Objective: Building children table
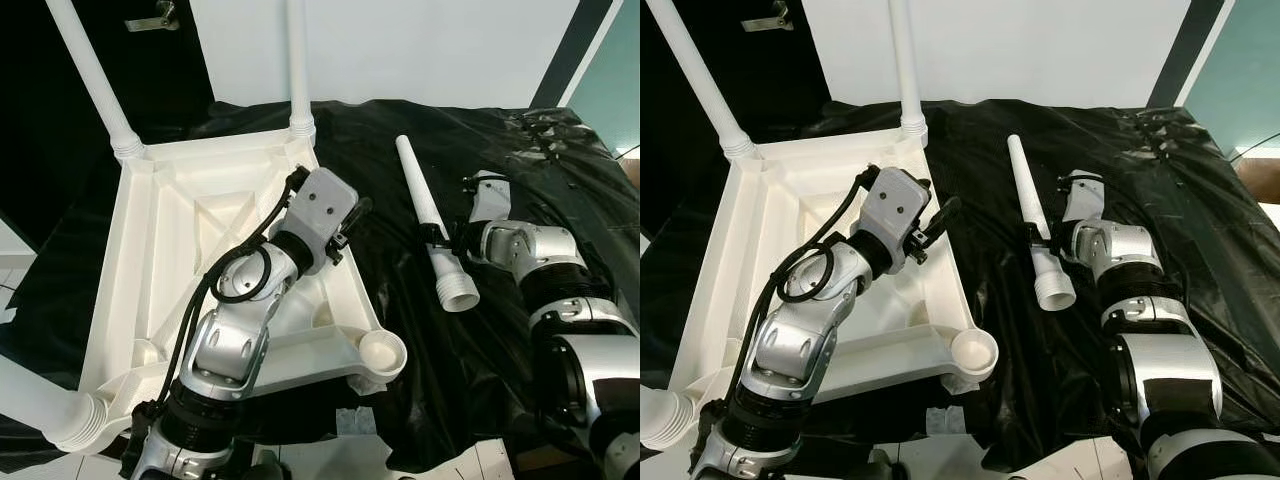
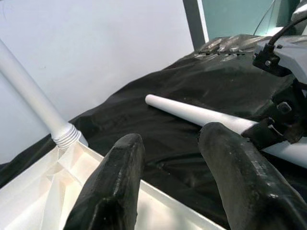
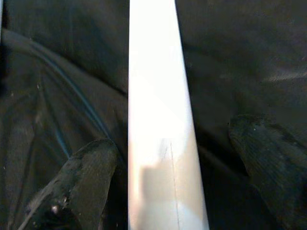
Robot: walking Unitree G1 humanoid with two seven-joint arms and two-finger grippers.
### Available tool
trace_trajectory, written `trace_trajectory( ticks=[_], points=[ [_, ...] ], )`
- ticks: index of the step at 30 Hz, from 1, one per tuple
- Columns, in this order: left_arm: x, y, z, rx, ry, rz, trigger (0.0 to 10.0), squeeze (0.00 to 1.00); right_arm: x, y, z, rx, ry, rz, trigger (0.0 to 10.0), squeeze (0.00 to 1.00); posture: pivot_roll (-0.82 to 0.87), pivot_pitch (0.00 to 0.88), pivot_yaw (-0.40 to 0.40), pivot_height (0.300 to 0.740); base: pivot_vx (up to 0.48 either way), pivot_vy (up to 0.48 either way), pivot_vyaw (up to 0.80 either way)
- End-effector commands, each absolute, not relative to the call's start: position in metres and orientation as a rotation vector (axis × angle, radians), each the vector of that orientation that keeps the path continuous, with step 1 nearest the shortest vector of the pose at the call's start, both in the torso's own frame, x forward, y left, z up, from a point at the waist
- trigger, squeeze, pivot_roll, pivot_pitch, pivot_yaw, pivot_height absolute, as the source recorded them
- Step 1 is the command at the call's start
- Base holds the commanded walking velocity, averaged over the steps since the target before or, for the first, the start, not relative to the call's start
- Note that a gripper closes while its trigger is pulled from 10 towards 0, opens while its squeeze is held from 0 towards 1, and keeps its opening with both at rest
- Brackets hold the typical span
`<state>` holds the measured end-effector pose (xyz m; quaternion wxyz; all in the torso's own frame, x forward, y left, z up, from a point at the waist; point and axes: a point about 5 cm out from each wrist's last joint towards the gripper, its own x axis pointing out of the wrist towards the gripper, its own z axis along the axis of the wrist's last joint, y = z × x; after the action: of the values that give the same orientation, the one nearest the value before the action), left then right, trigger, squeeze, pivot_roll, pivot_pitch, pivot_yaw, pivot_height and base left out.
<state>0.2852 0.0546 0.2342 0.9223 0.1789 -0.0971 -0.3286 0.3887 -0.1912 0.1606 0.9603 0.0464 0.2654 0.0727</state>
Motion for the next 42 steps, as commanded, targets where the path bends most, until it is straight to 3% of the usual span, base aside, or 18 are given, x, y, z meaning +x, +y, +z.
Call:
trace_trajectory(
  ticks=[1,13,14,15,16,24,25,26,39,42],
  points=[
    [0.287,0.054,0.239,0.378,-0.227,-0.639,10.0,0.0,0.388,-0.191,0.158,0.093,0.579,0.154,10.0,0.0,0.13,0.014,-0.035,0.74,0.0,0.0,0.0],
    [0.289,0.054,0.244,0.395,-0.261,-0.641,10.0,0.0,0.381,-0.192,0.136,0.155,0.739,0.139,10.0,0.0,0.14,0.013,-0.045,0.74,0.0,0.0,0.0],
    [0.29,0.055,0.245,0.401,-0.265,-0.636,10.0,0.0,0.382,-0.193,0.136,0.134,0.73,0.138,3.0,0.0,0.15,0.015,-0.048,0.74,0.0,0.0,0.0],
    [0.29,0.055,0.245,0.401,-0.265,-0.636,10.0,0.0,0.382,-0.193,0.136,0.134,0.73,0.138,3.0,0.0,0.15,0.015,-0.048,0.74,0.0,0.0,0.0],
    [0.291,0.056,0.246,0.407,-0.269,-0.631,10.0,0.0,0.382,-0.194,0.137,0.131,0.727,0.134,0.0,0.0,0.15,0.015,-0.048,0.74,0.0,0.0,0.0],
    [0.297,0.069,0.251,0.418,-0.274,-0.58,10.0,0.0,0.391,-0.19,0.152,0.181,0.607,0.139,0.0,0.0,0.15,0.026,-0.051,0.74,0.0,0.0,0.0],
    [0.298,0.071,0.252,0.419,-0.275,-0.569,10.0,0.0,0.394,-0.191,0.163,0.192,0.55,0.136,6.6,0.0,0.15,0.031,-0.048,0.74,0.0,0.0,0.0],
    [0.299,0.073,0.252,0.416,-0.275,-0.561,10.0,0.0,0.397,-0.192,0.172,0.2,0.504,0.139,10.0,0.0,0.15,0.033,-0.046,0.74,0.0,0.0,0.0],
    [0.305,0.078,0.254,0.383,-0.273,-0.55,10.0,0.0,0.403,-0.19,0.214,0.241,0.279,0.179,10.0,0.0,0.13,0.042,-0.031,0.74,0.0,0.0,0.0],
    [0.309,0.08,0.252,0.303,-0.26,-0.544,10.0,0.0,0.398,-0.176,0.211,0.154,0.134,0.226,10.0,0.0,0.13,0.041,-0.03,0.74,0.0,0.0,0.0]
  ],
)
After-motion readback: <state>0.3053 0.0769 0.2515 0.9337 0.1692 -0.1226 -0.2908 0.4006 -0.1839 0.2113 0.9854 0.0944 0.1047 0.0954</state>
